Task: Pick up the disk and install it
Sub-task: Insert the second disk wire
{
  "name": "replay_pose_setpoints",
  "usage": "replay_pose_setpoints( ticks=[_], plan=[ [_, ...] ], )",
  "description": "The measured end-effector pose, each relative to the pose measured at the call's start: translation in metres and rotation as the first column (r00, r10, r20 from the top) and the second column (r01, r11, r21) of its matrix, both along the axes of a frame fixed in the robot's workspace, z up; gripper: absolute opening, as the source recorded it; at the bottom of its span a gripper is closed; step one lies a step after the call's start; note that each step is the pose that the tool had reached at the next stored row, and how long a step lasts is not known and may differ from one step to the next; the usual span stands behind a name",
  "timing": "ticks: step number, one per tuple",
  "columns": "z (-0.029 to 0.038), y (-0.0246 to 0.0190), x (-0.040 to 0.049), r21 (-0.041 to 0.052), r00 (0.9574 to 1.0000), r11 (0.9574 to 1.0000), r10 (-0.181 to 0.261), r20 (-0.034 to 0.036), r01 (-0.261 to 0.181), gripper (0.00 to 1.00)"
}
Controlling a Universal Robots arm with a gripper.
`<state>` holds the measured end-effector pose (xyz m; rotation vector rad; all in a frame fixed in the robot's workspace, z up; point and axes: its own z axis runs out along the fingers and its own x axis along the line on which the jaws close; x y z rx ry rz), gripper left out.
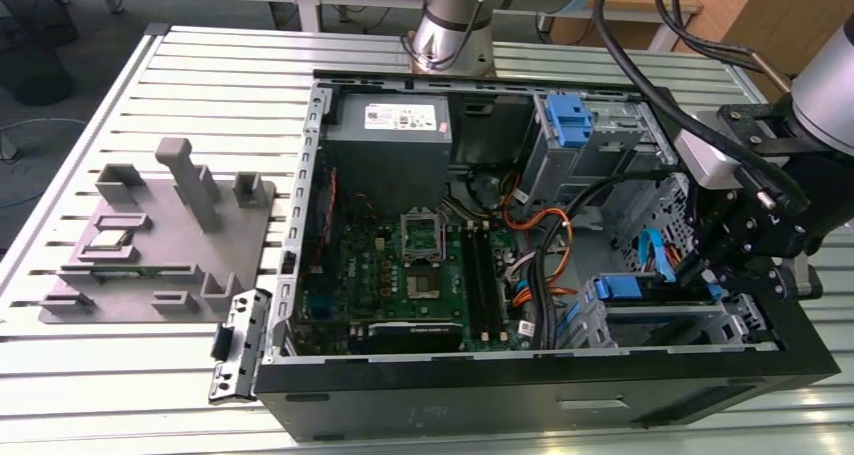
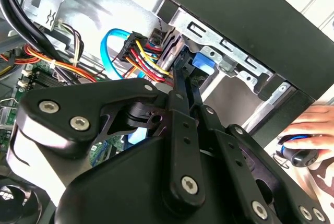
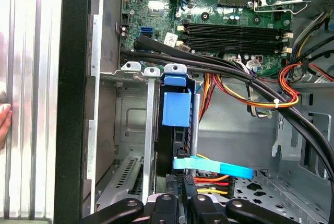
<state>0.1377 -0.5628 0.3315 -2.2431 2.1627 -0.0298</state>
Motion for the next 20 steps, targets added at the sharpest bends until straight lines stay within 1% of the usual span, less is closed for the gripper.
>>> replay_pose_setpoints(
  ticks=[6, 18, 20],
  plan=[
    [-0.0018, 0.0, -0.0001, -0.0001, 1.0, 1.0, 0.0, -0.0001, 0.0, 0.16],
    [-0.0021, 0.0, -0.0001, -0.0001, 1.0, 1.0, 0.0, -0.0001, 0.0, 0.16],
    [-0.0028, 0.0, -0.0001, 0.0012, 1.0, 1.0, 0.0, 0.0, 0.0, 0.17]
  ],
)
